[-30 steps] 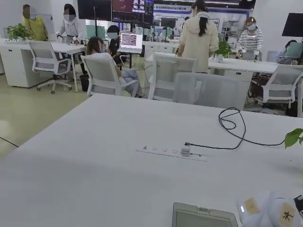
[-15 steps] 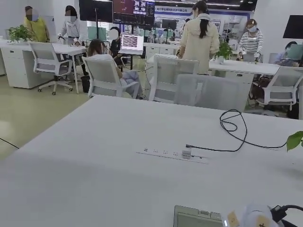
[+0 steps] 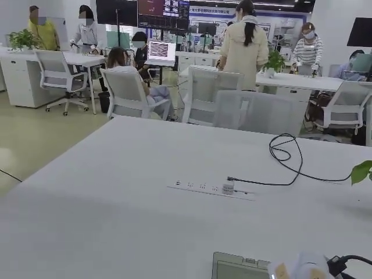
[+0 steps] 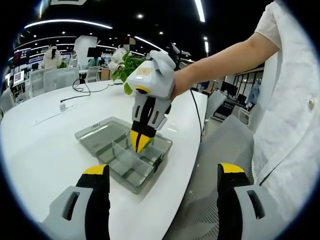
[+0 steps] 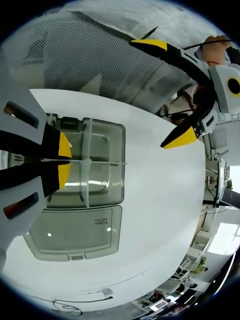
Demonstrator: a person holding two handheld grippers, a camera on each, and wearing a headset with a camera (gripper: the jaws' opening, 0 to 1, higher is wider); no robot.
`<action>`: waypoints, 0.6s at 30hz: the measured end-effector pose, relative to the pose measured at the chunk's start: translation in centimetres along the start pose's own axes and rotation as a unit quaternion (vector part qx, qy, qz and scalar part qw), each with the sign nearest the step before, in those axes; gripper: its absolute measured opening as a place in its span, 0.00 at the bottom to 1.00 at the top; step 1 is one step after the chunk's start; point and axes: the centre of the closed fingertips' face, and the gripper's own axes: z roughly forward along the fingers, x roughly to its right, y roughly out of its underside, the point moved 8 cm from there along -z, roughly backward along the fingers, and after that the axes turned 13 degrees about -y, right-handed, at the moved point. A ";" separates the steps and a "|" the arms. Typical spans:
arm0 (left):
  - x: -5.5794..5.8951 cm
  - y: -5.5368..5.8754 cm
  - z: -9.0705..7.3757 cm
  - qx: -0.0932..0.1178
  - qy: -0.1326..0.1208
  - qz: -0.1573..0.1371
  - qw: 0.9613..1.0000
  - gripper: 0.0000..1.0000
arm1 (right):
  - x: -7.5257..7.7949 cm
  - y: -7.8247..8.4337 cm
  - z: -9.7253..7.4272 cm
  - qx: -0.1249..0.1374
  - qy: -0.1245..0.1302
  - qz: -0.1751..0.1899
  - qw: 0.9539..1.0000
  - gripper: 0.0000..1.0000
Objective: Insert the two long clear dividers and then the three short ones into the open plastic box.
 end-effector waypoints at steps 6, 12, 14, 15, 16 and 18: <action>-0.1 -0.2 0.0 0.001 -0.001 0.002 1.000 0.91 | 0.0 0.0 0.0 -0.004 0.003 -0.003 1.000 0.03; -0.1 -0.3 -0.1 0.000 -0.001 0.004 1.000 0.90 | -0.1 -0.1 0.0 -0.009 0.007 -0.009 1.000 0.03; -0.1 -0.3 -0.1 0.000 -0.002 0.002 1.000 0.91 | -0.2 -0.1 -0.2 -0.003 0.006 -0.004 1.000 0.04; -0.2 -0.3 -0.1 0.001 -0.003 0.002 1.000 0.91 | -0.2 -0.1 -0.2 -0.001 0.007 -0.003 1.000 0.04; -0.2 -0.3 -0.2 0.002 -0.003 0.003 1.000 0.91 | -0.3 -0.2 -0.5 0.003 0.008 -0.003 1.000 0.05; -0.1 -0.3 -0.2 0.002 -0.003 0.002 1.000 0.91 | -0.4 -0.3 -0.7 0.010 0.008 0.001 1.000 0.07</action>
